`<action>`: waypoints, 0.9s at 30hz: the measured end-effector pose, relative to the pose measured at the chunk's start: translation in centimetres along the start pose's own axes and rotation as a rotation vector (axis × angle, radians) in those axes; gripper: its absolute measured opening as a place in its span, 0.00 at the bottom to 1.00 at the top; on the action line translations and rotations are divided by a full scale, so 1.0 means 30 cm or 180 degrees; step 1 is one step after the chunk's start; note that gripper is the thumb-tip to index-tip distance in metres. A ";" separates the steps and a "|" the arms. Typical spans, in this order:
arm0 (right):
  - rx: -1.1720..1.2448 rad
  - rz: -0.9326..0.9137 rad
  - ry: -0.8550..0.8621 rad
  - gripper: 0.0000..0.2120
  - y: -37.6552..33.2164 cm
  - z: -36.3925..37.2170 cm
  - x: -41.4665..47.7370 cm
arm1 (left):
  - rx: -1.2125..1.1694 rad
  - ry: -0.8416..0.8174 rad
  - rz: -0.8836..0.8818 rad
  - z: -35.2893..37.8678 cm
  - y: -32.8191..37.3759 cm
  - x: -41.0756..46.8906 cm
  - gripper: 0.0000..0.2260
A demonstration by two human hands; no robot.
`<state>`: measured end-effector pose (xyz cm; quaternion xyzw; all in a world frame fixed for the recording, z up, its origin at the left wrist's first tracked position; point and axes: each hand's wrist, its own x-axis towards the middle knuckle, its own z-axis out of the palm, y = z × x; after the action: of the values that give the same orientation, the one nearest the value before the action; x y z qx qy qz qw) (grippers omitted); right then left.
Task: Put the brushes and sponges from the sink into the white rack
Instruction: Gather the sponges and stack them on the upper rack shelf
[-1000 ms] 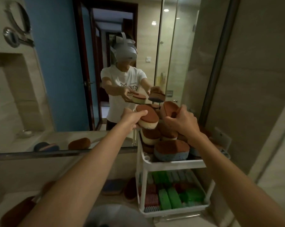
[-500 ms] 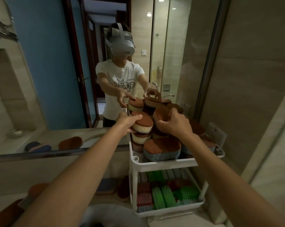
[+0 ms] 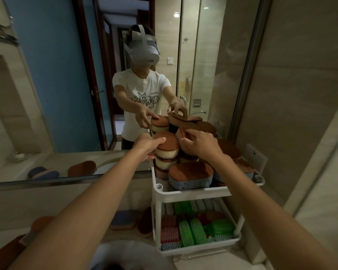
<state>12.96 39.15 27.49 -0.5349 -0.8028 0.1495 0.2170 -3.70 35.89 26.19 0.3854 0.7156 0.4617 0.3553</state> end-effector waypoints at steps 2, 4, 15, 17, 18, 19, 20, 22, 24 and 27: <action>-0.0102 0.0010 -0.0059 0.25 0.003 0.005 0.006 | 0.0019 -0.0006 0.0032 0.003 -0.003 0.000 0.20; -0.0281 -0.0019 -0.0165 0.25 0.005 0.010 0.010 | 0.0033 -0.0004 0.0055 0.006 -0.006 -0.003 0.21; -0.0630 0.0081 -0.0784 0.23 -0.031 0.000 -0.034 | 0.0216 -0.0056 0.0030 0.011 0.002 -0.024 0.20; -0.0557 0.0091 -0.0870 0.24 -0.034 -0.001 -0.036 | 0.0290 -0.0076 0.0042 0.007 0.005 -0.026 0.20; -0.0514 0.0067 -0.0859 0.25 -0.037 0.000 -0.039 | 0.0327 -0.0077 0.0040 0.003 0.006 -0.027 0.20; -0.0479 0.0024 -0.0789 0.25 -0.040 0.002 -0.041 | 0.0353 -0.0070 0.0028 -0.003 0.009 -0.028 0.21; -0.0448 -0.0036 -0.0664 0.25 -0.046 0.005 -0.044 | 0.0359 -0.0044 0.0005 -0.008 0.012 -0.029 0.22; -0.0349 -0.0160 -0.0315 0.24 -0.065 0.015 -0.051 | 0.0402 0.0031 -0.0054 -0.021 0.020 -0.036 0.24; -0.0279 -0.0351 0.0062 0.21 -0.092 0.033 -0.057 | 0.0491 0.0136 -0.0060 -0.035 0.023 -0.044 0.25; 0.0149 -0.0725 0.0598 0.15 -0.151 0.068 -0.083 | 0.0353 0.0274 -0.0029 -0.067 0.018 -0.061 0.24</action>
<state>9.15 35.09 27.40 -0.4468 -0.8307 0.0919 0.3191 -4.50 33.64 27.62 0.3810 0.7564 0.4359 0.3043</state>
